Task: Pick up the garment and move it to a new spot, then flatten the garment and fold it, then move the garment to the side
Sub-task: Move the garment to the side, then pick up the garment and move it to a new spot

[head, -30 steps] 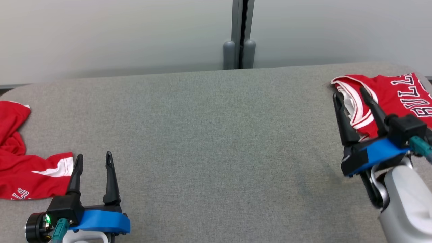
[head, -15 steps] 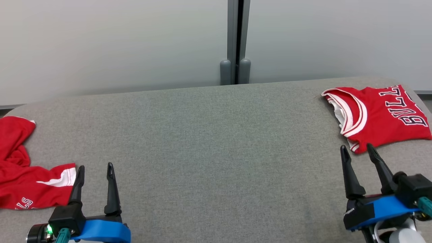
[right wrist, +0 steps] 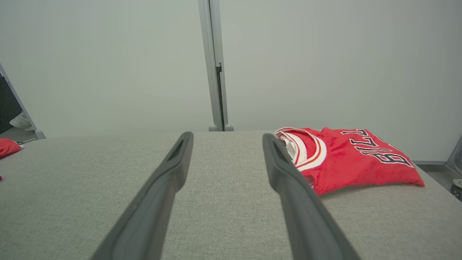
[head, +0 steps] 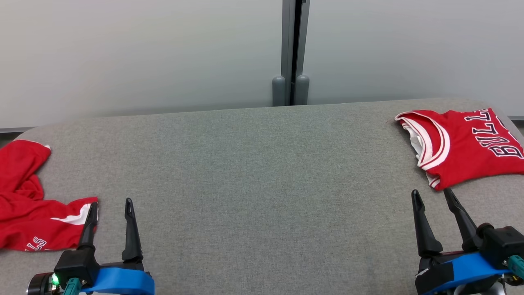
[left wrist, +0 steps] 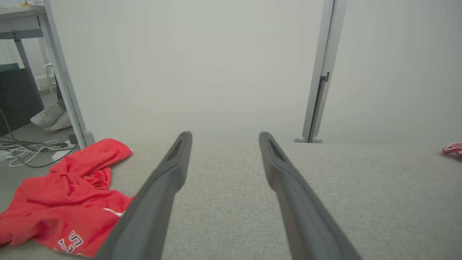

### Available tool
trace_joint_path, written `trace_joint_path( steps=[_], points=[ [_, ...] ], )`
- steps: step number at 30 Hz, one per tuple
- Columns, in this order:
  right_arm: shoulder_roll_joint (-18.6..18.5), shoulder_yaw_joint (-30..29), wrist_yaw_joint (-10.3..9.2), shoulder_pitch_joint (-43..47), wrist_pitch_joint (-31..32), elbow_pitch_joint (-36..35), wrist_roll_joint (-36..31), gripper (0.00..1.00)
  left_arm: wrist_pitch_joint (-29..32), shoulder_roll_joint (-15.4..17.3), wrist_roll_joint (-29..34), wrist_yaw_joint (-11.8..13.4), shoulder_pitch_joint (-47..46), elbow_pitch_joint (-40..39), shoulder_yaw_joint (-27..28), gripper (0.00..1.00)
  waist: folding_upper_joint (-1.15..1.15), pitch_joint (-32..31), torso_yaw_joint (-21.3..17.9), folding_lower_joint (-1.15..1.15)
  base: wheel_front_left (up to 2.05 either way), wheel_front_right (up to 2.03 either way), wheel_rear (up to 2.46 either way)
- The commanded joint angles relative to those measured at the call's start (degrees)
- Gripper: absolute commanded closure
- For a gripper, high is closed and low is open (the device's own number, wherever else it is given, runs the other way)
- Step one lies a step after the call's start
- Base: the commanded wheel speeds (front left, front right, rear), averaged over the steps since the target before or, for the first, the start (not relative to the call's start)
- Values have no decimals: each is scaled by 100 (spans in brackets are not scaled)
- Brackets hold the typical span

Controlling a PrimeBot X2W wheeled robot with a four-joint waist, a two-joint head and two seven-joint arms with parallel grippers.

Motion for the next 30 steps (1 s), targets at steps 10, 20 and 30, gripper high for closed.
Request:
trace_joint_path(
  steps=[10,20,30],
  points=[
    [44,17,1,112,45,-52,-27,0,-16,52,-41,54,-35,-11,-41,0,0,16,144,0,0,0,0],
    [43,123,1,7,-49,92,144,0,-7,150,-60,119,-102,-45,-7,0,0,98,714,0,0,0,0],
    [42,222,1,-132,-78,252,126,0,-5,240,-165,239,-93,-116,144,0,0,195,1526,0,0,0,0]
  ],
)
